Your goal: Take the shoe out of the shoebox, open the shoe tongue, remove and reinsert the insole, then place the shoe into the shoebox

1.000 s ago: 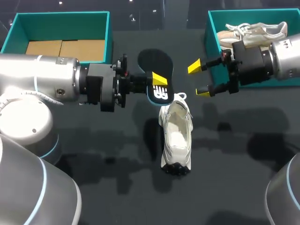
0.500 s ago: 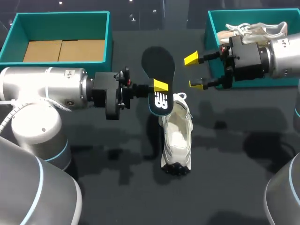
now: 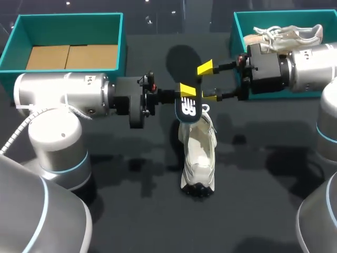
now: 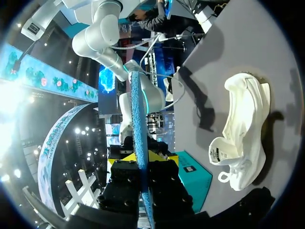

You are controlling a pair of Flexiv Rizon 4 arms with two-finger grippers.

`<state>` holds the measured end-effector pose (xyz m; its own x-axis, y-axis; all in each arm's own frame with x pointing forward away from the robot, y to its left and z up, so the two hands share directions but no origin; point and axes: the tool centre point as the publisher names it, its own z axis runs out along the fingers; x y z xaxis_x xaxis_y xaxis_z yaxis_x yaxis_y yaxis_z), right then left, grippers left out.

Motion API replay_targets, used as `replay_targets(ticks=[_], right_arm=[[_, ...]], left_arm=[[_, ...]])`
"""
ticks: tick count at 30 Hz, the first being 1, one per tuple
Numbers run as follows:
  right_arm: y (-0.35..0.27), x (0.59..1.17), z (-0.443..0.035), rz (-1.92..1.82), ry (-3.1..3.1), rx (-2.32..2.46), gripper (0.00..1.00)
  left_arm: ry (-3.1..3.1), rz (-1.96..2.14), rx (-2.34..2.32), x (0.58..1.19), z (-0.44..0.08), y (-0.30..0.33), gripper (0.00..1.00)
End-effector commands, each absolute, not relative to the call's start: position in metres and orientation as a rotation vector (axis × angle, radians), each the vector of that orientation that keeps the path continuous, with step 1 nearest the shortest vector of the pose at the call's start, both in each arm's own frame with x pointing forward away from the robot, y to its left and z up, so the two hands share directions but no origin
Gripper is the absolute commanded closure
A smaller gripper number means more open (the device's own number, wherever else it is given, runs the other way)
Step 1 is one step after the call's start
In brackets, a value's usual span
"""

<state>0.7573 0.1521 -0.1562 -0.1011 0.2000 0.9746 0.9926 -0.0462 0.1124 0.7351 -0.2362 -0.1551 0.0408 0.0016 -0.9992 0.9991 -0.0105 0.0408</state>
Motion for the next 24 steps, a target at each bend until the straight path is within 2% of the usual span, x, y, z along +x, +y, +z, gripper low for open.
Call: replay_targets(ticks=[1,6,10,16,21,24], right_arm=[[0.164,0.761,-0.159,-1.233,-1.41,-1.344,0.23],[0.168,0.763,-0.16,-1.233,-1.407,-1.341,0.36],[0.171,0.764,-0.159,-1.236,-1.407,-1.334,0.51],[0.173,0.763,-0.162,-1.235,-1.395,-1.329,0.61],[0.174,0.761,-0.165,-1.223,-1.382,-1.336,0.61],[0.174,0.76,-0.166,-1.22,-1.373,-1.341,0.67]], left_arm=[[1.169,-1.186,1.246,0.736,-0.158,-0.242,1.0],[1.17,-1.185,1.253,0.736,-0.16,-0.246,1.0],[1.171,-1.184,1.264,0.735,-0.163,-0.248,1.0],[1.175,-1.18,1.273,0.735,-0.166,-0.251,1.0],[1.174,-1.176,1.28,0.735,-0.169,-0.251,1.0],[1.174,-1.17,1.282,0.735,-0.17,-0.252,1.0]])
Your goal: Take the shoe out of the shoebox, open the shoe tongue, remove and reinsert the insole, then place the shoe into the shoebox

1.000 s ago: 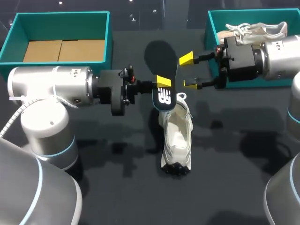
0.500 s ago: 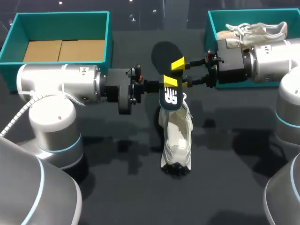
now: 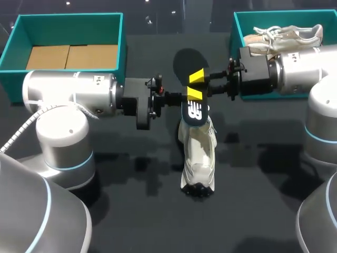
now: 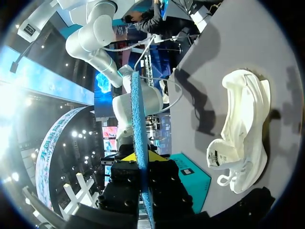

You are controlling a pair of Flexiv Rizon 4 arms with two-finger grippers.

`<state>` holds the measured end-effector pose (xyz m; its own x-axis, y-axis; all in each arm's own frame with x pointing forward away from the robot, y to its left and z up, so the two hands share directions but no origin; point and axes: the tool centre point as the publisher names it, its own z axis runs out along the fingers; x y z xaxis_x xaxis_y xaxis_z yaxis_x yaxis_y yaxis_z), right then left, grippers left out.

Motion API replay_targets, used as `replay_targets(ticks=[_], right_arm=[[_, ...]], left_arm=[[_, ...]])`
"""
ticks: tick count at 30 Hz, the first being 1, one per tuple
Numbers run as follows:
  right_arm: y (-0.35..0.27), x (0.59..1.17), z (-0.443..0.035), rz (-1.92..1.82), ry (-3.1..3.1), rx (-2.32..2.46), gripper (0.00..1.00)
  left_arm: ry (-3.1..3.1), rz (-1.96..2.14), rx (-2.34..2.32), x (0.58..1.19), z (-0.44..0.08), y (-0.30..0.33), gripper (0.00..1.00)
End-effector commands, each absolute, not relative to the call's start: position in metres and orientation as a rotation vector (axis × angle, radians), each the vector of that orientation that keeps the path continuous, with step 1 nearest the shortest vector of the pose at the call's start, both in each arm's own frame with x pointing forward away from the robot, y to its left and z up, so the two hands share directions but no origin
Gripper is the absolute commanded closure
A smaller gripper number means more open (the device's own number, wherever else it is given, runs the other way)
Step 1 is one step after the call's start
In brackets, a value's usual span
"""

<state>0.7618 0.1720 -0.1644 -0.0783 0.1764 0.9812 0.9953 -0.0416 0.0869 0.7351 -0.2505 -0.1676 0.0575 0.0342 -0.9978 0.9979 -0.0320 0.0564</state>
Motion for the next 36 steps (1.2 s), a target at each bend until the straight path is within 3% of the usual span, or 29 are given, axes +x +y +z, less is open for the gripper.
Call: replay_targets(ticks=[1,3,4,5,12,13,14,15,16,28,36], right_arm=[[0.174,0.76,-0.167,-1.22,-1.37,-1.341,0.7],[0.174,0.76,-0.167,-1.218,-1.366,-1.339,0.75],[0.175,0.76,-0.168,-1.217,-1.366,-1.338,0.97],[0.175,0.76,-0.168,-1.216,-1.366,-1.338,1.0],[0.176,0.759,-0.167,-1.213,-1.37,-1.334,1.0],[0.176,0.759,-0.168,-1.214,-1.37,-1.332,1.0],[0.176,0.759,-0.168,-1.214,-1.371,-1.33,1.0],[0.176,0.758,-0.168,-1.214,-1.371,-1.328,1.0],[0.176,0.758,-0.169,-1.212,-1.373,-1.326,1.0],[0.171,0.747,-0.186,-1.202,-1.334,-1.322,1.0],[0.171,0.743,-0.193,-1.193,-1.32,-1.303,1.0]], left_arm=[[1.173,-1.168,1.282,0.735,-0.17,-0.252,1.0],[1.173,-1.165,1.283,0.735,-0.171,-0.252,1.0],[1.173,-1.163,1.283,0.735,-0.171,-0.252,1.0],[1.173,-1.163,1.283,0.735,-0.171,-0.252,1.0],[1.173,-1.151,1.285,0.733,-0.172,-0.253,1.0],[1.174,-1.151,1.285,0.732,-0.172,-0.252,0.86],[1.176,-1.15,1.284,0.731,-0.172,-0.251,0.6],[1.178,-1.15,1.283,0.73,-0.171,-0.249,0.2],[1.18,-1.15,1.28,0.729,-0.169,-0.246,0.0],[1.355,-1.16,1.339,0.741,-0.149,-0.171,0.0],[1.355,-1.16,1.339,0.741,-0.149,-0.171,0.0]])
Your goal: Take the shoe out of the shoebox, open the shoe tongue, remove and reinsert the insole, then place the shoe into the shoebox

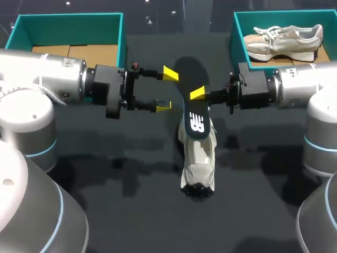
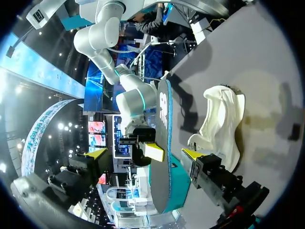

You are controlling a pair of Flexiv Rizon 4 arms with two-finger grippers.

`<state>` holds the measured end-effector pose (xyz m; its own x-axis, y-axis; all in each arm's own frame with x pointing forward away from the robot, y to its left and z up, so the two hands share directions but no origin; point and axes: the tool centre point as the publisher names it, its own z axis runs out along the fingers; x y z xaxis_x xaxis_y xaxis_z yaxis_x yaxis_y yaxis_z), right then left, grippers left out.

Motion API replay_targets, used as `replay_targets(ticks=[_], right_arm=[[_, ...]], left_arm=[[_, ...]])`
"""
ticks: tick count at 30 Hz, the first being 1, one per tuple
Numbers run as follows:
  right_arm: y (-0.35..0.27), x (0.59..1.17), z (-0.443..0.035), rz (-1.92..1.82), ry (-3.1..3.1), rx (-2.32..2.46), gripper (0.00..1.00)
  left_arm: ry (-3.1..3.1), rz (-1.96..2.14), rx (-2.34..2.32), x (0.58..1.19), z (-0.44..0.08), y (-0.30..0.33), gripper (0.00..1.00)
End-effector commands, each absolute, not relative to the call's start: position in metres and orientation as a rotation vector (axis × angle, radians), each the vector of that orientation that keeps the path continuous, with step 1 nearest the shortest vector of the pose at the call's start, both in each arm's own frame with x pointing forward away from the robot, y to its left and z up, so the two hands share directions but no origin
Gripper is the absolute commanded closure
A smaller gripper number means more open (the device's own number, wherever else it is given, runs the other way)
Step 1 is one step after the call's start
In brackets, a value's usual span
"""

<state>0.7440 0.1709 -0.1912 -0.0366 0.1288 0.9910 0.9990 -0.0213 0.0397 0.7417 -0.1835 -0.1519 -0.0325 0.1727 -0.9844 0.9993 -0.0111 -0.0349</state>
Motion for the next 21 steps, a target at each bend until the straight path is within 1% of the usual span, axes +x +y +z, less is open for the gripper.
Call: replay_targets(ticks=[1,7,11,18,19,21], right_arm=[[0.171,0.743,-0.193,-1.193,-1.32,-1.303,1.0],[0.171,0.743,-0.193,-1.193,-1.32,-1.303,1.0],[0.171,0.743,-0.193,-1.193,-1.32,-1.303,1.0],[0.171,0.743,-0.193,-1.193,-1.32,-1.303,1.0],[0.171,0.743,-0.193,-1.193,-1.32,-1.303,1.0],[0.171,0.743,-0.193,-1.193,-1.32,-1.303,1.0]], left_arm=[[1.355,-1.16,1.339,0.741,-0.149,-0.171,0.0],[1.355,-1.16,1.339,0.741,-0.149,-0.171,0.0],[1.396,-1.094,1.388,0.76,-0.127,-0.166,0.0],[1.587,-0.964,1.629,0.788,-0.09,-0.159,0.0],[1.635,-0.891,1.662,0.792,-0.085,-0.159,0.0],[1.635,-0.891,1.662,0.792,-0.085,-0.159,0.0]])
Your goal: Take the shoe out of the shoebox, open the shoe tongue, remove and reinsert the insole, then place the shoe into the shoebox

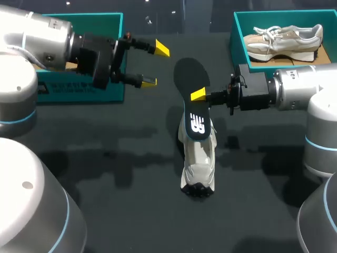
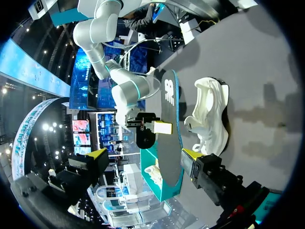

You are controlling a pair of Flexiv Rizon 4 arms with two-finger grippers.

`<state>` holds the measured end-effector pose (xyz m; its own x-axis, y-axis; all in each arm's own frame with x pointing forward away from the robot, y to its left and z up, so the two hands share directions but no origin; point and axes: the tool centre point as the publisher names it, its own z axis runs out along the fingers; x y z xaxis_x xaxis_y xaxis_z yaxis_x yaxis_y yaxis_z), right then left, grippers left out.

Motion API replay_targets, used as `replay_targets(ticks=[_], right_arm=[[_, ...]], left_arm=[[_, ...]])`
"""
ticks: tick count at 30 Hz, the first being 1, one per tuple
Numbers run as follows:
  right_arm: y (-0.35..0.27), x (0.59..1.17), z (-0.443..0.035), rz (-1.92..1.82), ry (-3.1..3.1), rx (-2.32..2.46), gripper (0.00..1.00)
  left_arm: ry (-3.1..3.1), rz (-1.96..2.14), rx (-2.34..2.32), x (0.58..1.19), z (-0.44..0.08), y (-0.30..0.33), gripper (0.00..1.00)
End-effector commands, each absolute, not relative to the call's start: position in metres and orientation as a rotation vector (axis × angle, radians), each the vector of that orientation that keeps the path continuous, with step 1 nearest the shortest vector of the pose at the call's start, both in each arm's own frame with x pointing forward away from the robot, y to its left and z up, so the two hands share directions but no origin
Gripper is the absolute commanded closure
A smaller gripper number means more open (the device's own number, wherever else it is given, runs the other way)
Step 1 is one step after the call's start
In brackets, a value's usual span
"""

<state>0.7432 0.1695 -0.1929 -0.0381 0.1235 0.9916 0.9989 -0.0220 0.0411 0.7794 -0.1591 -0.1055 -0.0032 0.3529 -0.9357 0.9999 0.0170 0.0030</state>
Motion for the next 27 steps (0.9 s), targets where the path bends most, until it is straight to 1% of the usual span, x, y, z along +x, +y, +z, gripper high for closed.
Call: replay_targets(ticks=[1,12,20,27], right_arm=[[0.171,0.743,-0.193,-1.193,-1.32,-1.303,1.0],[0.171,0.743,-0.193,-1.193,-1.32,-1.303,1.0],[0.171,0.743,-0.193,-1.193,-1.32,-1.303,1.0],[0.171,0.743,-0.193,-1.193,-1.32,-1.303,1.0]], left_arm=[[1.635,-0.891,1.662,0.792,-0.085,-0.159,0.0],[1.66,-0.879,1.676,0.795,-0.081,-0.161,0.0],[1.79,-0.811,1.863,0.805,-0.055,-0.182,0.0],[1.974,-0.698,2.042,0.808,-0.047,-0.203,0.0]])
